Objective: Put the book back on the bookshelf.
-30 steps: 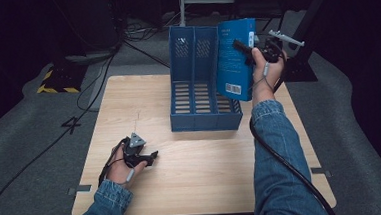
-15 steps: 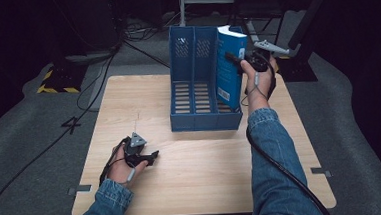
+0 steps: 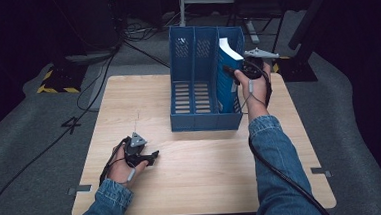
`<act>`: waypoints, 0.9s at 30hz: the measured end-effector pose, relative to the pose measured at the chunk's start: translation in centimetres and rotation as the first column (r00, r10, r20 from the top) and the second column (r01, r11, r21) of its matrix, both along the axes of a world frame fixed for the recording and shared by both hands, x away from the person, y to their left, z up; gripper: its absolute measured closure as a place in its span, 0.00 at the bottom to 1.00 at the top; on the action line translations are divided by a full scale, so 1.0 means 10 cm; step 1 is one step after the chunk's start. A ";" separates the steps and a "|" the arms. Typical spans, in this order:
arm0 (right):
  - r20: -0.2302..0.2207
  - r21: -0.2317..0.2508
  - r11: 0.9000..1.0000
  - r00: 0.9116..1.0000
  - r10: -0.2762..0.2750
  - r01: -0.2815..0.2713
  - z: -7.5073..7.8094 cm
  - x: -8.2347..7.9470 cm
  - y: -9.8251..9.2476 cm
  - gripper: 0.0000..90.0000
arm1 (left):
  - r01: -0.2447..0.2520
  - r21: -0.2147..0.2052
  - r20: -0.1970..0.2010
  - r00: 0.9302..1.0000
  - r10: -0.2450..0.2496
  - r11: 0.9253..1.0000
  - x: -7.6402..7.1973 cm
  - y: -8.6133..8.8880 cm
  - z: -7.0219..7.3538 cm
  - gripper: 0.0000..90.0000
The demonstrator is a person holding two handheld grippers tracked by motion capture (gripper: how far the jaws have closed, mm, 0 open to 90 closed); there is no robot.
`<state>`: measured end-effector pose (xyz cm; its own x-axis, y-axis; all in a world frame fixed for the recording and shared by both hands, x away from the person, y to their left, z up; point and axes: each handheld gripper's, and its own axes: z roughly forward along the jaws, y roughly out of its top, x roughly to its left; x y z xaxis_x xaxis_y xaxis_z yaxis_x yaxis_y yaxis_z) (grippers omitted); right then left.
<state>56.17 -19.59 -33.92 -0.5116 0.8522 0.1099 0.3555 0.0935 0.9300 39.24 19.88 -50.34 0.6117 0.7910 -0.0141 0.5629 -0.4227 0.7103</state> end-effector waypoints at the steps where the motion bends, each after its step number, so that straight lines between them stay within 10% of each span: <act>1: -0.018 -0.020 1.000 1.000 -0.006 0.006 0.02 -0.03 0.02 0.59 | 0.000 0.000 0.001 1.000 0.000 1.000 0.00 0.00 0.00 0.36; 10: -0.093 -0.003 0.998 0.994 -0.065 0.065 0.13 -0.05 0.10 0.44 | 0.004 0.001 -0.001 1.000 -0.004 1.000 0.00 0.00 0.00 0.36; 12: -0.128 -0.002 0.997 0.989 -0.078 0.078 0.13 -0.05 0.09 0.45 | 0.004 0.001 -0.001 1.000 -0.004 1.000 0.00 0.00 0.00 0.36; 13: -0.144 -0.016 0.996 0.986 -0.086 0.085 0.15 -0.05 0.09 0.61 | 0.004 0.001 -0.001 1.000 -0.004 1.000 0.00 0.00 0.00 0.36; 16: -0.127 -0.069 0.991 0.984 -0.122 0.113 0.16 -0.08 0.09 0.67 | 0.003 0.001 -0.001 1.000 -0.003 1.000 0.00 0.00 0.00 0.36; 27: -0.054 0.001 0.989 0.987 -0.149 0.149 0.26 -0.05 0.07 0.68 | 0.005 0.001 -0.003 1.000 -0.005 1.000 -0.01 0.00 0.00 0.37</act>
